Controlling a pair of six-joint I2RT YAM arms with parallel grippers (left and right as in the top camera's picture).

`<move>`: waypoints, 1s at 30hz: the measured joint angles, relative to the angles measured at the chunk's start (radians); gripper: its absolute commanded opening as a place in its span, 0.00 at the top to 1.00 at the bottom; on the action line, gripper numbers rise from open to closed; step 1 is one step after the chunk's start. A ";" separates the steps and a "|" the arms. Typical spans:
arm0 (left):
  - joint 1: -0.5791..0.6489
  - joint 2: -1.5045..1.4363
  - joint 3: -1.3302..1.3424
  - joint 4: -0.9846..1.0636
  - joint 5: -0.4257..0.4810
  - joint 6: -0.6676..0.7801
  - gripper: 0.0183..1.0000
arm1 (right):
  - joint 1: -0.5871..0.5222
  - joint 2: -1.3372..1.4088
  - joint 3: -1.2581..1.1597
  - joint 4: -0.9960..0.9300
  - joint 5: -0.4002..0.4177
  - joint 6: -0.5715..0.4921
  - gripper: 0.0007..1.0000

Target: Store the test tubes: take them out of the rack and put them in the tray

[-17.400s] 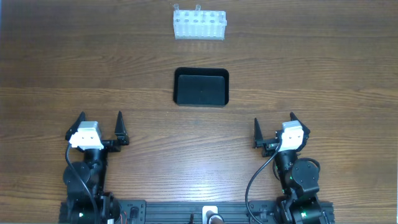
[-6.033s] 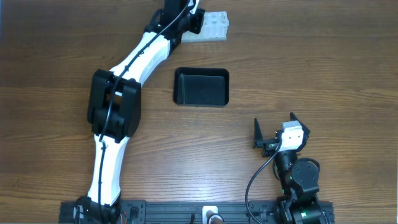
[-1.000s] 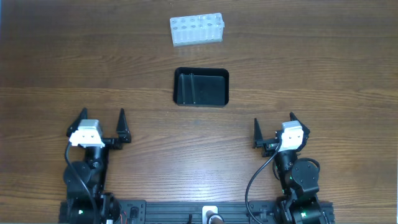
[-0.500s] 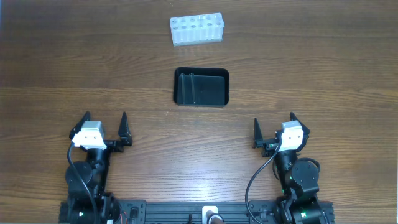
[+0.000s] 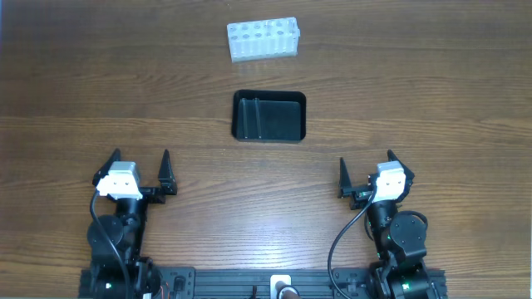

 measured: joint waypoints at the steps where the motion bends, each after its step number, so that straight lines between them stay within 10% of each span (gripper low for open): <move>1: 0.000 0.000 0.000 0.000 0.000 0.000 0.00 | 0.000 0.000 0.000 0.000 0.000 0.000 0.01; 30: 0.000 0.000 0.000 0.000 0.000 0.000 0.00 | 0.000 0.025 -0.004 0.192 0.139 -0.006 0.01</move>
